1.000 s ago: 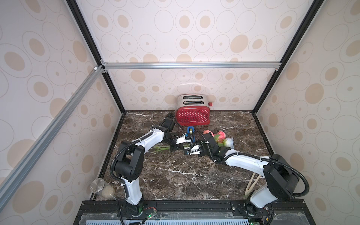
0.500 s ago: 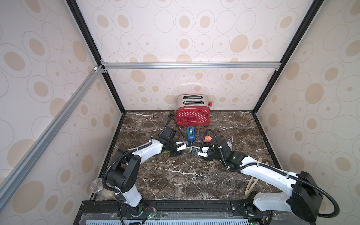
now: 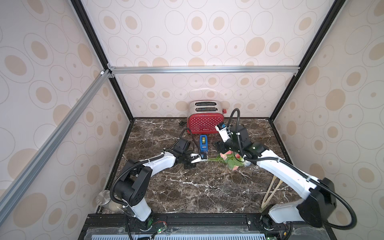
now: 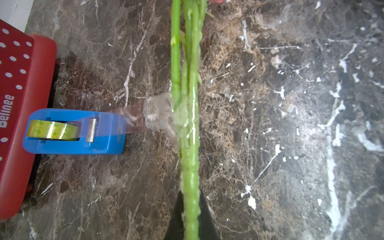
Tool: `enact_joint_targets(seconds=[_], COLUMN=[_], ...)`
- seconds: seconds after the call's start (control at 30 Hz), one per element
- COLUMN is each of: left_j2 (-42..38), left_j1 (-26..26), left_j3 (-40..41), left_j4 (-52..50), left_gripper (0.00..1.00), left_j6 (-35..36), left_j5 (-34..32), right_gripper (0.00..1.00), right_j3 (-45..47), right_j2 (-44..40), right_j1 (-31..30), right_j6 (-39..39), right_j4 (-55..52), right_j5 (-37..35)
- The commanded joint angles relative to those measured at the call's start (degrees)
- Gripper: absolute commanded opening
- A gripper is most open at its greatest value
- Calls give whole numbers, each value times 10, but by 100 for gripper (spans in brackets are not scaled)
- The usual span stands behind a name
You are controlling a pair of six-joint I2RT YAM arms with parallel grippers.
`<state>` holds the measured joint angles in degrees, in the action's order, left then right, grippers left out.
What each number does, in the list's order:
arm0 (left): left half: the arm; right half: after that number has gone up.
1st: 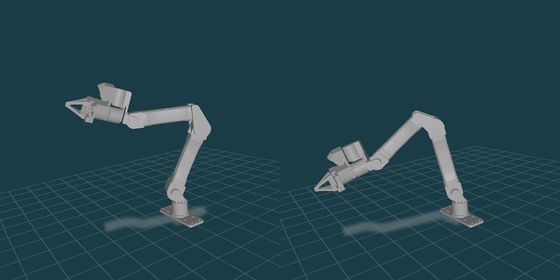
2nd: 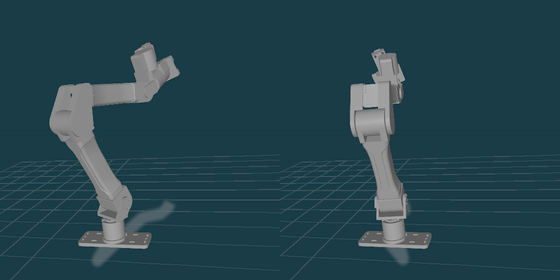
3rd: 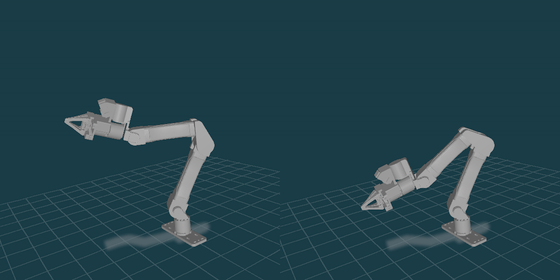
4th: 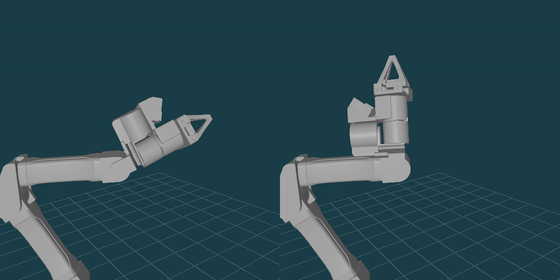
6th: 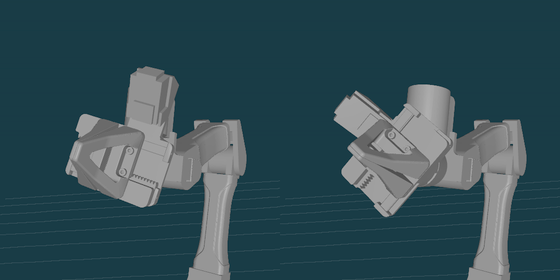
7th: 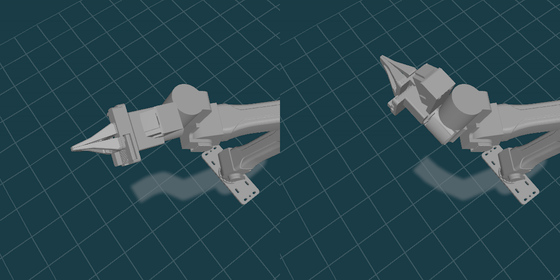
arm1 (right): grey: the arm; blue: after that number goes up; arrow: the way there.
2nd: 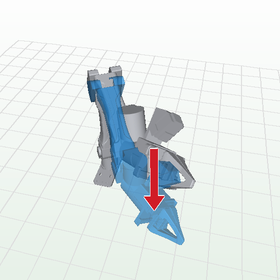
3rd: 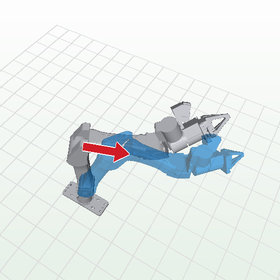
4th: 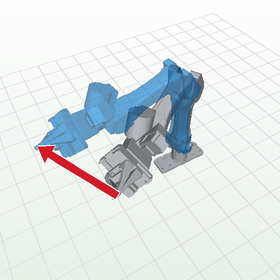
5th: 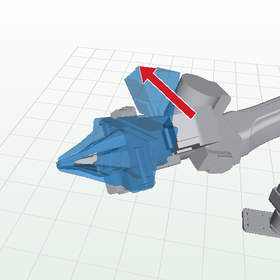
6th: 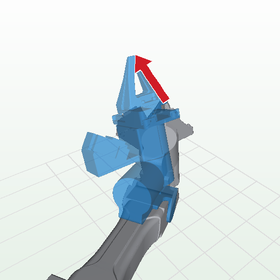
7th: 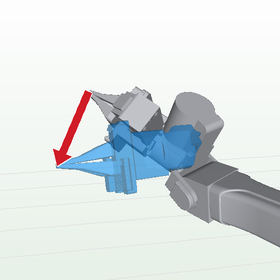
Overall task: Wrap bouquets with tape
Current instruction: Wrap the tape around the bouquet, then tear off the tape using the Tape Cutter.
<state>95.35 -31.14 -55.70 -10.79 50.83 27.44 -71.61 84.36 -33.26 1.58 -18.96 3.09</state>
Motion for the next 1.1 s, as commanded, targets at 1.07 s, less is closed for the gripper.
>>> enact_joint_targets(seconds=[1.07], left_j2=[69], left_j1=[9], left_j3=[-41], left_j4=[-83], left_gripper=[0], left_j6=[78], left_j5=[74], right_gripper=[37], right_j3=[-89], right_j2=[337], right_j1=[63], right_j6=[326], right_j4=[12], right_j5=[256])
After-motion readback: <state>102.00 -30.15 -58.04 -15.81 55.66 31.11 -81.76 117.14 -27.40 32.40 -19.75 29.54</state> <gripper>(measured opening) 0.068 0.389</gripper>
